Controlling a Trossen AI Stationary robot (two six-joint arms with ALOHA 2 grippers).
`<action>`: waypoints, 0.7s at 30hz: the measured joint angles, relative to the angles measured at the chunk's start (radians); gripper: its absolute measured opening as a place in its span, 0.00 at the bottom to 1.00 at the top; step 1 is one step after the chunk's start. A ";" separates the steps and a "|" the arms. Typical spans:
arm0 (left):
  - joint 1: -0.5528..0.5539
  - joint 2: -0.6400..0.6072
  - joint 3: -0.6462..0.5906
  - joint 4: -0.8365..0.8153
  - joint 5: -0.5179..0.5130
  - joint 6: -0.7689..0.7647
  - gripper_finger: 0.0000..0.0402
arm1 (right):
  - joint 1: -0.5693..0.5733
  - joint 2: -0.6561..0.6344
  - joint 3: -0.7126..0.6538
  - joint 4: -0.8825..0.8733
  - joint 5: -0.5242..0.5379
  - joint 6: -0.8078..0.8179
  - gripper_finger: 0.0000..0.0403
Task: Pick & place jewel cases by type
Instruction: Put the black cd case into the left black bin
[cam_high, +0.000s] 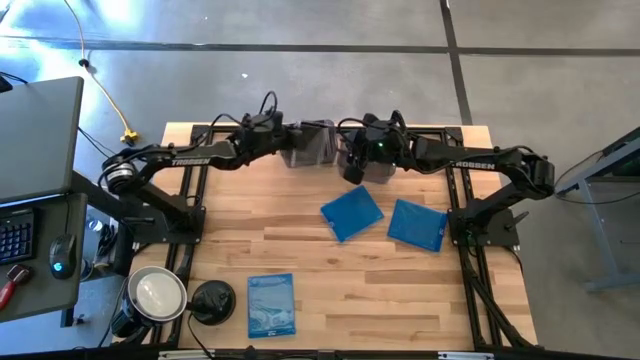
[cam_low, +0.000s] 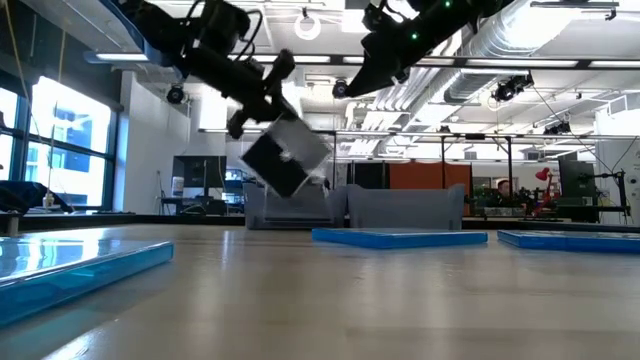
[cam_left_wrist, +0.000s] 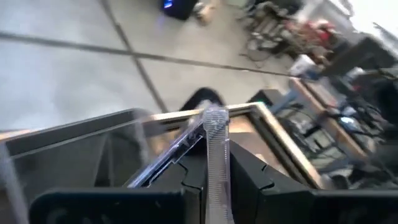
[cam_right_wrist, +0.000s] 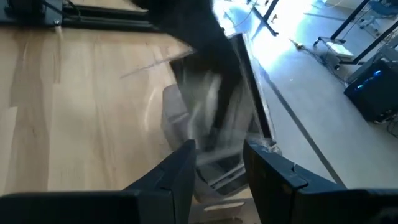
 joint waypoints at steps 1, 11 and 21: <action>0.011 0.008 0.000 -0.005 0.001 -0.013 0.11 | 0.000 0.000 0.000 -0.008 -0.007 0.000 0.32; 0.063 0.014 0.000 -0.019 0.053 0.033 0.11 | 0.000 0.000 0.000 -0.017 -0.048 0.000 0.32; 0.075 0.014 0.000 -0.003 0.017 0.225 0.11 | 0.000 0.000 0.000 -0.017 -0.072 0.000 0.32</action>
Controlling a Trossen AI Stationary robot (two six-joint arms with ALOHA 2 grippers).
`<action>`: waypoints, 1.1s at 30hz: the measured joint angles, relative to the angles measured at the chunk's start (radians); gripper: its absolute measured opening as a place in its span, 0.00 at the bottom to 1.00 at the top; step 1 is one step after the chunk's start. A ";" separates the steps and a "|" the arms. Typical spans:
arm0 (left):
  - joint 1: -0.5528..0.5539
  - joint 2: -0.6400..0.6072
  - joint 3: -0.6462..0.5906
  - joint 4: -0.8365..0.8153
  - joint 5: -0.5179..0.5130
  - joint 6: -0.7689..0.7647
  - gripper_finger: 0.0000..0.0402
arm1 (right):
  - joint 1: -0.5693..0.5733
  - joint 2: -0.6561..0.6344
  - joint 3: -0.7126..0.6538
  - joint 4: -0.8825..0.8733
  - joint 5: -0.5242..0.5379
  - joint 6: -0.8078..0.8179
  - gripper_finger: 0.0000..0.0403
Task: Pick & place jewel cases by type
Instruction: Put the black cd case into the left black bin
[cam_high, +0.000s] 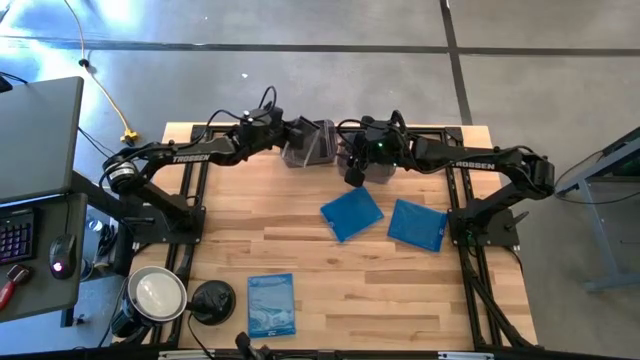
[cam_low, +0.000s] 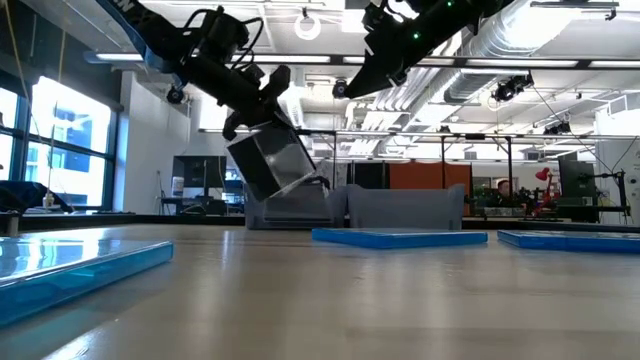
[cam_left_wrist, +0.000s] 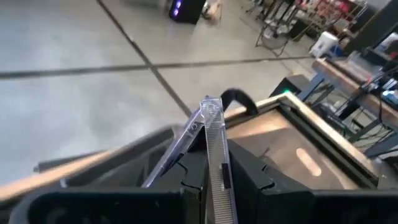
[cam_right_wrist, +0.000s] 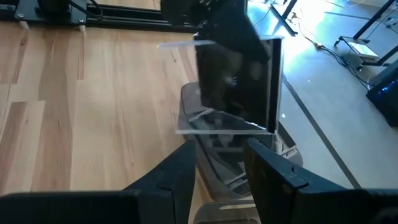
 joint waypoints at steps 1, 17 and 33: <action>0.006 0.000 0.000 0.015 0.005 0.009 0.11 | 0.000 0.000 0.000 0.000 0.000 0.000 0.32; 0.191 0.000 0.000 -0.011 0.258 0.018 0.11 | 0.000 0.000 0.000 0.000 -0.023 0.000 0.32; 0.238 -0.001 0.000 -0.075 0.360 0.228 0.11 | 0.000 0.000 0.000 0.000 -0.067 -0.009 0.32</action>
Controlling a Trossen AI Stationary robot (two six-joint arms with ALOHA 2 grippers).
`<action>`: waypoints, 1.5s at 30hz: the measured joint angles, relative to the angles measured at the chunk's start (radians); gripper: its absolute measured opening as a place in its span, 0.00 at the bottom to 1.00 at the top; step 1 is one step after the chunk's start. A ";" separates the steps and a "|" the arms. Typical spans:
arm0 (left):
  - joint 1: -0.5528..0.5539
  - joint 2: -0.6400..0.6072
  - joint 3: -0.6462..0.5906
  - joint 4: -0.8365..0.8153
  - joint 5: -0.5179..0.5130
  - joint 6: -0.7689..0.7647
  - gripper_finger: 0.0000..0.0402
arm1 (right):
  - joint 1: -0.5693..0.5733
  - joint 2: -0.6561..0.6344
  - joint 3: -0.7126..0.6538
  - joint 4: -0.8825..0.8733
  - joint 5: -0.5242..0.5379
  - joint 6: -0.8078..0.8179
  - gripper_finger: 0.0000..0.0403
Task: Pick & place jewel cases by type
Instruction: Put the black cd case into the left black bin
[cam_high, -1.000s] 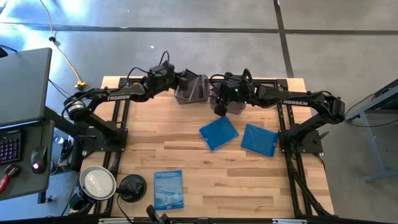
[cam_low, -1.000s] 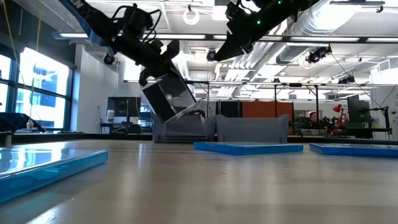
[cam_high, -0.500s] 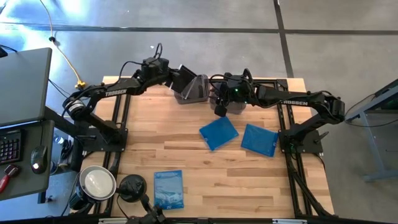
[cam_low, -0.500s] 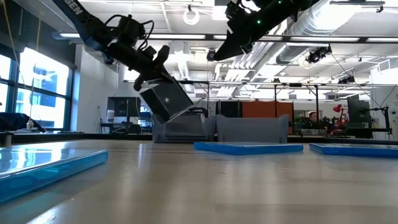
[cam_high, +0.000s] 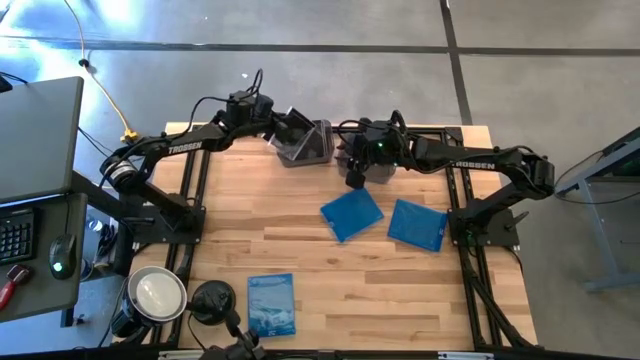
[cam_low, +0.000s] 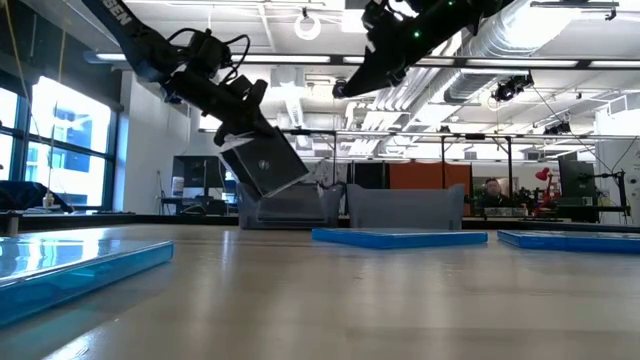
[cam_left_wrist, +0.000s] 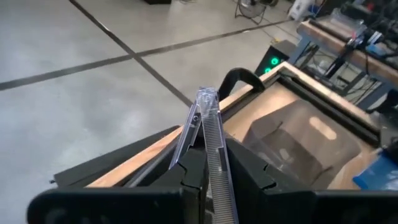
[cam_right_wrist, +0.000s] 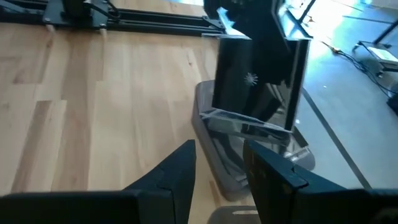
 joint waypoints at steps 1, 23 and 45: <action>-0.004 -0.001 0.000 -0.004 -0.005 0.007 0.11 | 0.000 0.000 0.000 0.000 -0.008 -0.002 0.32; -0.003 0.000 0.000 0.000 0.008 -0.093 0.11 | 0.000 0.000 0.000 -0.001 -0.012 -0.002 0.32; -0.004 0.001 -0.001 -0.006 -0.005 -0.087 0.16 | 0.000 0.000 0.000 -0.038 -0.011 0.001 0.32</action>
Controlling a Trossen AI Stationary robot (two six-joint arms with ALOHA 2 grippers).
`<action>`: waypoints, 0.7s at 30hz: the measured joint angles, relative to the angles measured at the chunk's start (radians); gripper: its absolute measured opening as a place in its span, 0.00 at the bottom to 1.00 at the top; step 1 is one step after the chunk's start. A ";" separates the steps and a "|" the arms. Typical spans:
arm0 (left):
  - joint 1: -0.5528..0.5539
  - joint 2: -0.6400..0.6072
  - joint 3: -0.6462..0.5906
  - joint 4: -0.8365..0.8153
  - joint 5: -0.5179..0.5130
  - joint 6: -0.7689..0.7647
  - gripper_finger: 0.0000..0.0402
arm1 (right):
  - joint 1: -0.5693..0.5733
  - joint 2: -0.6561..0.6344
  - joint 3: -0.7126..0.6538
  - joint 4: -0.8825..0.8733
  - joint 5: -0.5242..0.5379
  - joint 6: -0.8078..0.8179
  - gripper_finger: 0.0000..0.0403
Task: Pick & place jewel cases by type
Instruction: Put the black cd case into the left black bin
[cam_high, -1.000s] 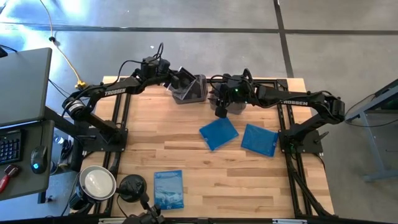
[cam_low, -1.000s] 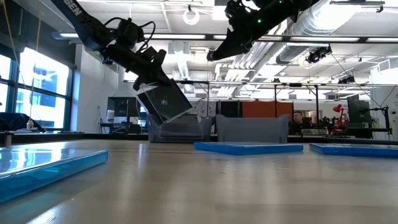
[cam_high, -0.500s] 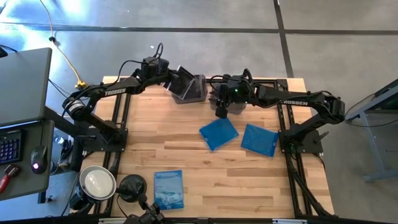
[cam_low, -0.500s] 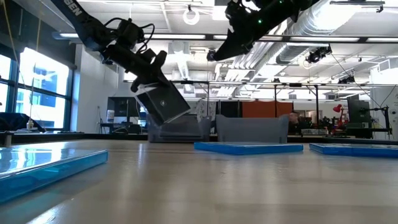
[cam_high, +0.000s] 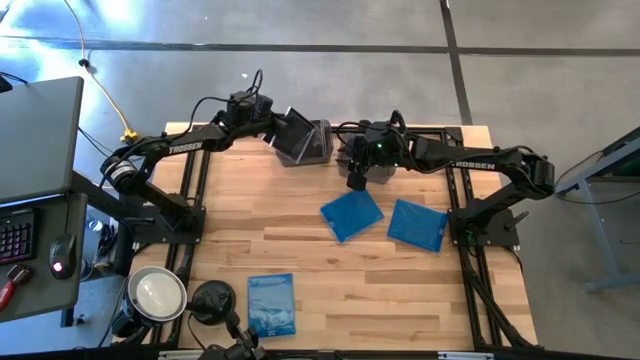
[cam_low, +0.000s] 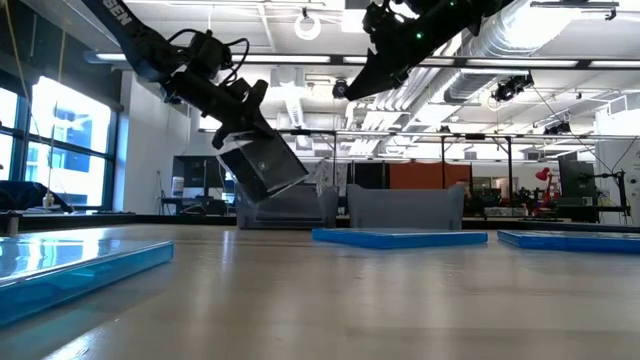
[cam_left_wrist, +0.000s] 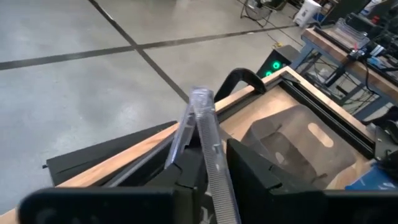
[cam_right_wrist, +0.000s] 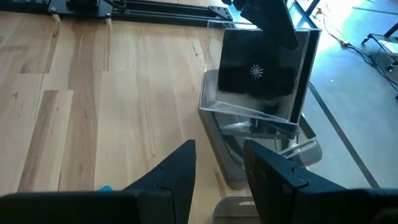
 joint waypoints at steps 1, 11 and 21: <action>0.000 0.000 0.000 0.000 0.002 0.000 0.18 | 0.000 0.000 0.000 0.000 0.000 0.000 0.32; 0.000 0.000 -0.001 0.001 -0.013 0.036 0.44 | 0.000 0.000 0.000 0.000 0.000 0.003 0.32; 0.000 -0.001 -0.001 -0.076 -0.035 0.186 0.45 | 0.000 0.000 0.000 0.009 0.000 0.016 0.32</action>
